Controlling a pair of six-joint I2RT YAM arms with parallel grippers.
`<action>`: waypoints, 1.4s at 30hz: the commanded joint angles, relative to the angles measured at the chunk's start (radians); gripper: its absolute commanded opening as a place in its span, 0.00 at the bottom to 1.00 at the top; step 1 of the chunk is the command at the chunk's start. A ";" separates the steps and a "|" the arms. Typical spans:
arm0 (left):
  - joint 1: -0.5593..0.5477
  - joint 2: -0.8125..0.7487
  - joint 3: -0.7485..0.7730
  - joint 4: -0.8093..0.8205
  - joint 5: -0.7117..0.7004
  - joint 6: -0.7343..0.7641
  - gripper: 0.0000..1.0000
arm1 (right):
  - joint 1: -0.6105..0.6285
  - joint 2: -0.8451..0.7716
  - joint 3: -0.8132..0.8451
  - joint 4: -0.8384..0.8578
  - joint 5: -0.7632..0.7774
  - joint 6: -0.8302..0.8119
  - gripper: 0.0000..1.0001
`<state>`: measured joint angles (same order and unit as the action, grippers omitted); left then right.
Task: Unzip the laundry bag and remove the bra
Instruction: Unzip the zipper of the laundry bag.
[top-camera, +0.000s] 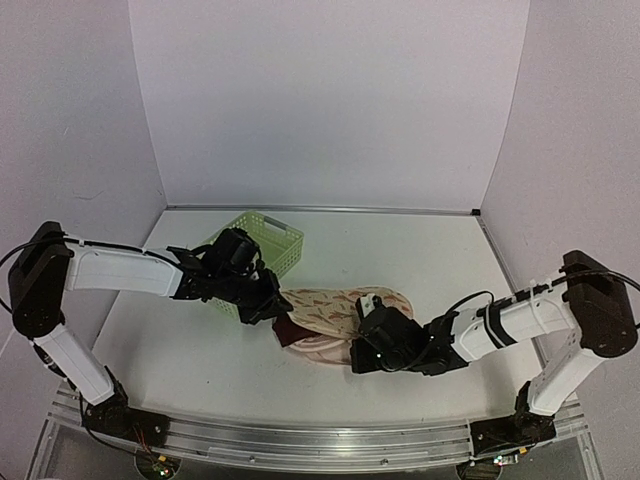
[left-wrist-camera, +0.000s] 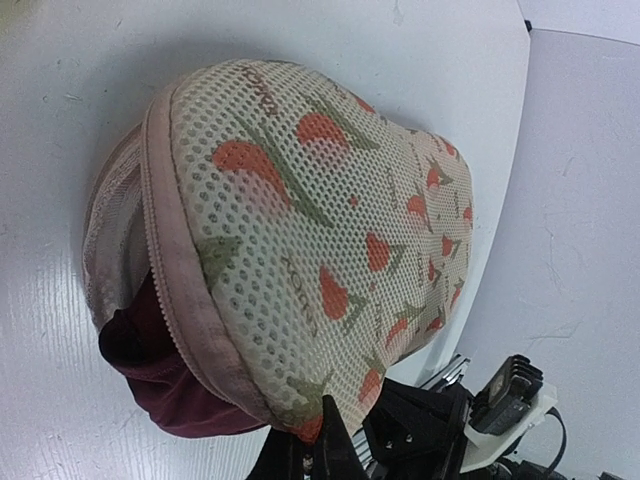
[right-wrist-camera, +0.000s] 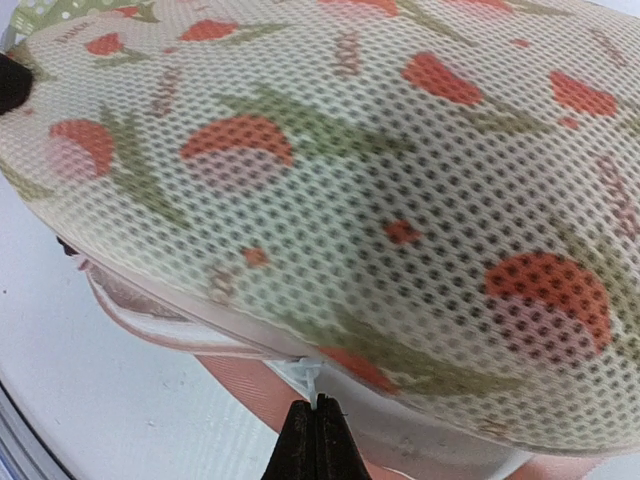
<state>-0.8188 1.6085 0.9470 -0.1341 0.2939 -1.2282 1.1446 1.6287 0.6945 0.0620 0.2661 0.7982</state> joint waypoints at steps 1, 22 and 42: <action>0.025 -0.060 0.006 -0.031 -0.002 0.073 0.00 | 0.003 -0.072 -0.044 -0.115 0.112 0.008 0.00; 0.063 -0.120 0.015 -0.154 0.022 0.279 0.00 | -0.188 -0.277 -0.143 -0.237 0.042 -0.103 0.00; 0.062 -0.028 0.140 -0.215 -0.015 0.345 0.29 | -0.079 -0.334 -0.242 -0.148 -0.138 -0.030 0.00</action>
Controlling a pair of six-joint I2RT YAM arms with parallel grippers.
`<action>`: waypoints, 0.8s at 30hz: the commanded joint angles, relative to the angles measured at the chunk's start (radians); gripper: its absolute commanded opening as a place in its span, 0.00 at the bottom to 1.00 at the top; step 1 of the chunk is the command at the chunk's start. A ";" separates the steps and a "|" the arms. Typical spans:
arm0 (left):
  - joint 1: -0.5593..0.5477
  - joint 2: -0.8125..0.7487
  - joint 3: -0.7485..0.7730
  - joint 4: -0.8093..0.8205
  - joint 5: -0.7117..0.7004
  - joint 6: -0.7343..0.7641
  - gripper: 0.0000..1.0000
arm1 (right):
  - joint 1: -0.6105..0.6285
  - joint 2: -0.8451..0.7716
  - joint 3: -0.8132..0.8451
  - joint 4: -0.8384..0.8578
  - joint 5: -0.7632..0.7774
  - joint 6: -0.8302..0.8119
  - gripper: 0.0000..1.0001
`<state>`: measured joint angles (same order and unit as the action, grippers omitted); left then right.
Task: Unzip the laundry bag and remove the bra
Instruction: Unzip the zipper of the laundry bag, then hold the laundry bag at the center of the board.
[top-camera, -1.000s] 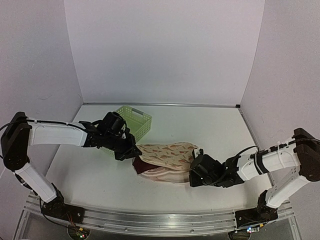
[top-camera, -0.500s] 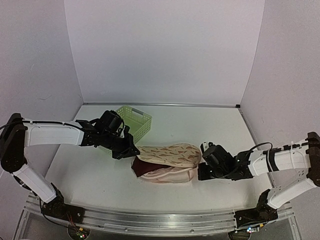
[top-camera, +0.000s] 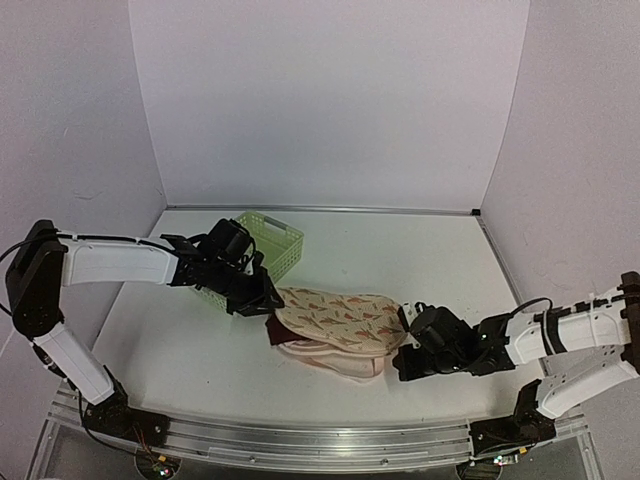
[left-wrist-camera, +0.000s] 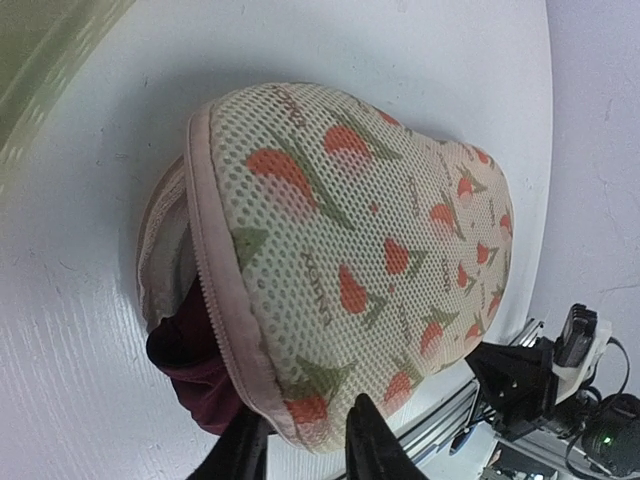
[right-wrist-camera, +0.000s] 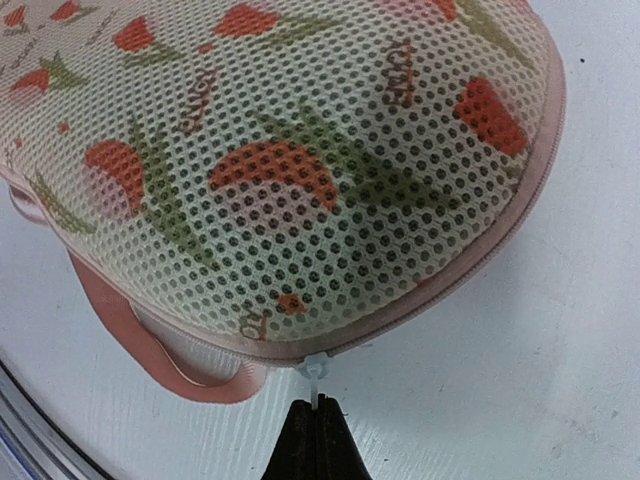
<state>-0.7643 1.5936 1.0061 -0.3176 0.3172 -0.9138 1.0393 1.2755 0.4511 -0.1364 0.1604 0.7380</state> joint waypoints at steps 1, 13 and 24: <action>0.008 -0.013 0.096 -0.048 -0.046 0.038 0.32 | 0.036 0.030 0.005 0.055 -0.042 0.031 0.00; 0.008 -0.032 0.305 -0.256 -0.051 0.114 0.44 | 0.094 0.128 0.006 0.175 -0.084 0.150 0.00; -0.075 -0.125 0.097 -0.141 0.007 -0.058 0.57 | 0.097 0.251 0.153 0.208 -0.070 0.148 0.00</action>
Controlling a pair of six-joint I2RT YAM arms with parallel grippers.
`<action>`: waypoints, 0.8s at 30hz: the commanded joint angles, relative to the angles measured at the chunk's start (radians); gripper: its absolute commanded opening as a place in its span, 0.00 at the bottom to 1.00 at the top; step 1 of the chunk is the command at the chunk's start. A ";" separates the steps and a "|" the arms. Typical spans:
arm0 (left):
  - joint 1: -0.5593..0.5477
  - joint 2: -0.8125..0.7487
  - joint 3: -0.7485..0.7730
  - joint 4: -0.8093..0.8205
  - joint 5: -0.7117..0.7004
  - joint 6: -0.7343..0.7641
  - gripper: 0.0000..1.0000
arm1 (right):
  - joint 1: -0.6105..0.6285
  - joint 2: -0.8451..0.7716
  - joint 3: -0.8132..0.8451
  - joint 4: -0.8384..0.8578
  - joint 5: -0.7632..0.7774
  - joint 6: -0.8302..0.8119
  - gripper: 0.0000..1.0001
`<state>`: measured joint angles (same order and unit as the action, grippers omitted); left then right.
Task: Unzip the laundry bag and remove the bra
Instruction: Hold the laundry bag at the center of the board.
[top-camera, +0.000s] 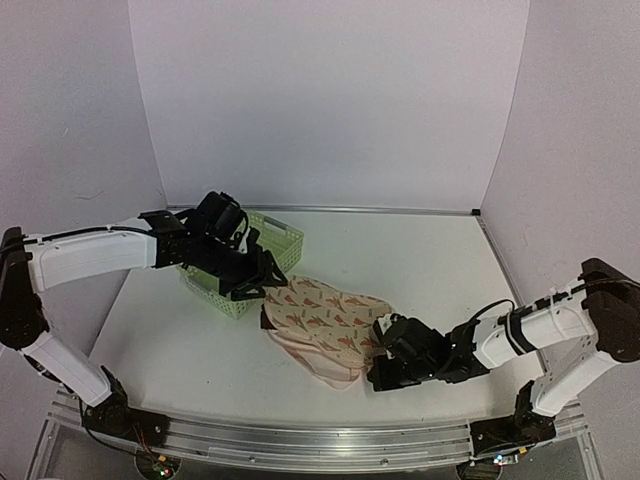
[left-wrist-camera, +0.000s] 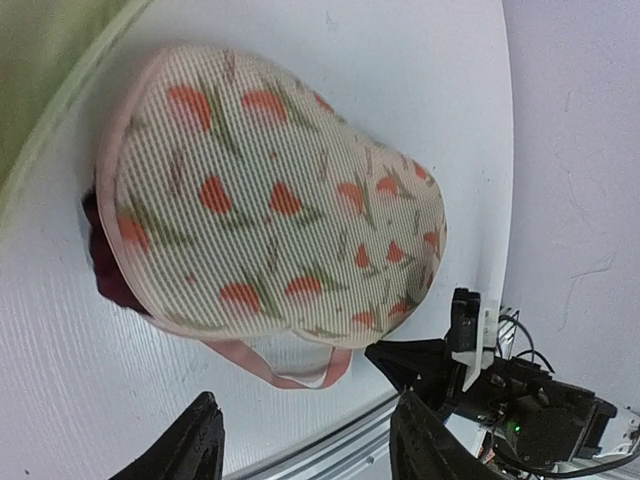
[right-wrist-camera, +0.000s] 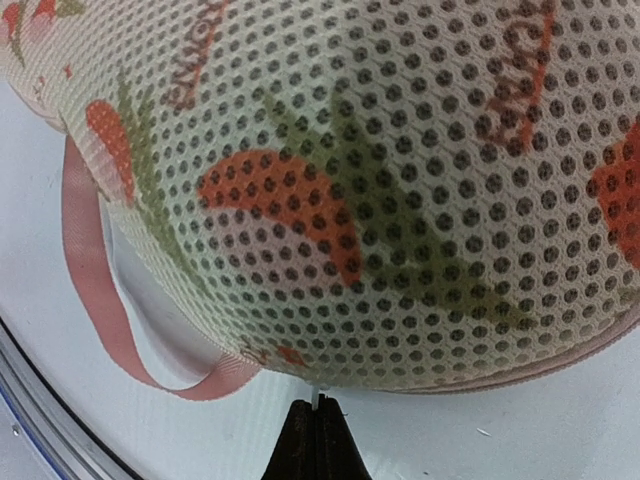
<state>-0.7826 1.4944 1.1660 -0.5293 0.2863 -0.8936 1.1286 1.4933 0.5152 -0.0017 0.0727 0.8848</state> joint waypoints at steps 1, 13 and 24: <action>-0.073 -0.016 -0.074 0.084 0.039 -0.093 0.58 | 0.009 0.044 0.102 0.076 0.018 -0.003 0.00; -0.136 0.136 -0.191 0.387 0.022 -0.234 0.62 | 0.035 0.084 0.157 0.099 0.000 -0.027 0.00; -0.135 0.265 -0.099 0.443 -0.010 -0.251 0.61 | 0.076 0.031 0.094 0.104 0.016 -0.022 0.00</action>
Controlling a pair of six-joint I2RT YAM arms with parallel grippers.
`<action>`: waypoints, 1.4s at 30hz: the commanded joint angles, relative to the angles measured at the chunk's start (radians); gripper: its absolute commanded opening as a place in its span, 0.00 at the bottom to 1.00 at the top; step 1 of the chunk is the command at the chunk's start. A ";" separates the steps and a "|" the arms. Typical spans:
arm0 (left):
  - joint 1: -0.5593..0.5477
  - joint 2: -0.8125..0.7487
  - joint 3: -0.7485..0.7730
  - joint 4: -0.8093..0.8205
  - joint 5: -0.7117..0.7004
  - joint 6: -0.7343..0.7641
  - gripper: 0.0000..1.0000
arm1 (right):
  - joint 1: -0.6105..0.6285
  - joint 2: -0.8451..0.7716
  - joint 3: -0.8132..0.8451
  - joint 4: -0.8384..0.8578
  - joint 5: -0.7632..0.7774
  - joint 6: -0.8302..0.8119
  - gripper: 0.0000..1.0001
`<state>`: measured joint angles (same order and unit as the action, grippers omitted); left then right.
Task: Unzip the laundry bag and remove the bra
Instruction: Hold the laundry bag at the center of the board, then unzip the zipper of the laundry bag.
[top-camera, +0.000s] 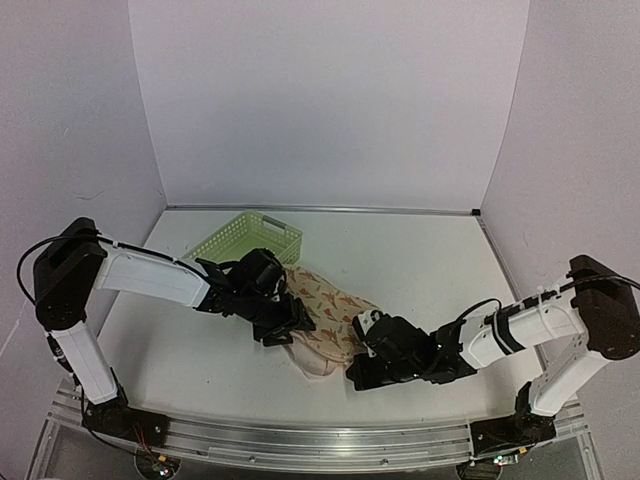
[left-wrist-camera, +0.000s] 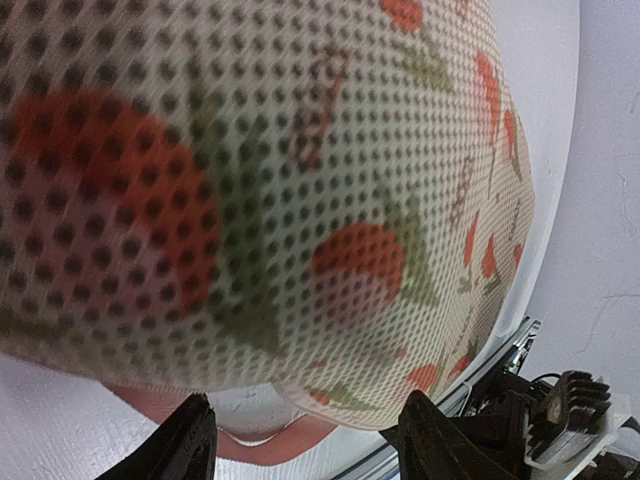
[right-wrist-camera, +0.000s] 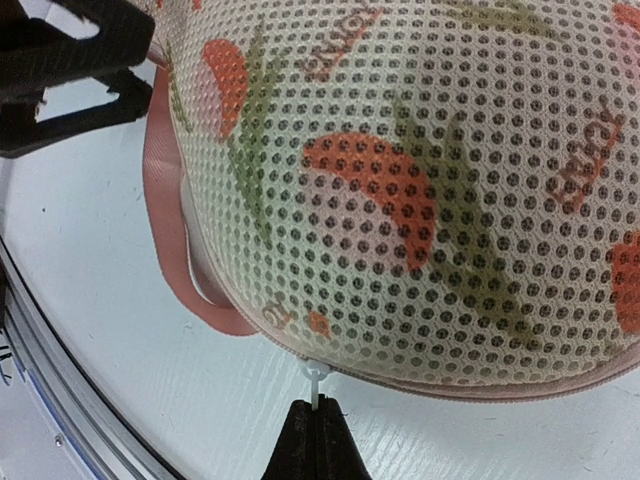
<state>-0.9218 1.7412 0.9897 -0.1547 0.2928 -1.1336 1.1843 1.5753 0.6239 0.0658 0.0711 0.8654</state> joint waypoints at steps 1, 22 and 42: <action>0.005 0.029 0.087 0.070 -0.012 -0.011 0.61 | 0.024 -0.053 -0.016 0.037 0.019 -0.003 0.00; 0.009 0.058 0.056 0.131 0.014 -0.034 0.16 | 0.053 -0.037 0.028 0.007 0.057 -0.027 0.00; 0.038 0.023 0.028 0.121 0.108 0.107 0.00 | 0.050 -0.112 -0.022 -0.231 0.224 0.017 0.00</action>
<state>-0.8978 1.8145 1.0370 -0.0433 0.3851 -1.0763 1.2335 1.5017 0.6113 -0.0738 0.2249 0.8669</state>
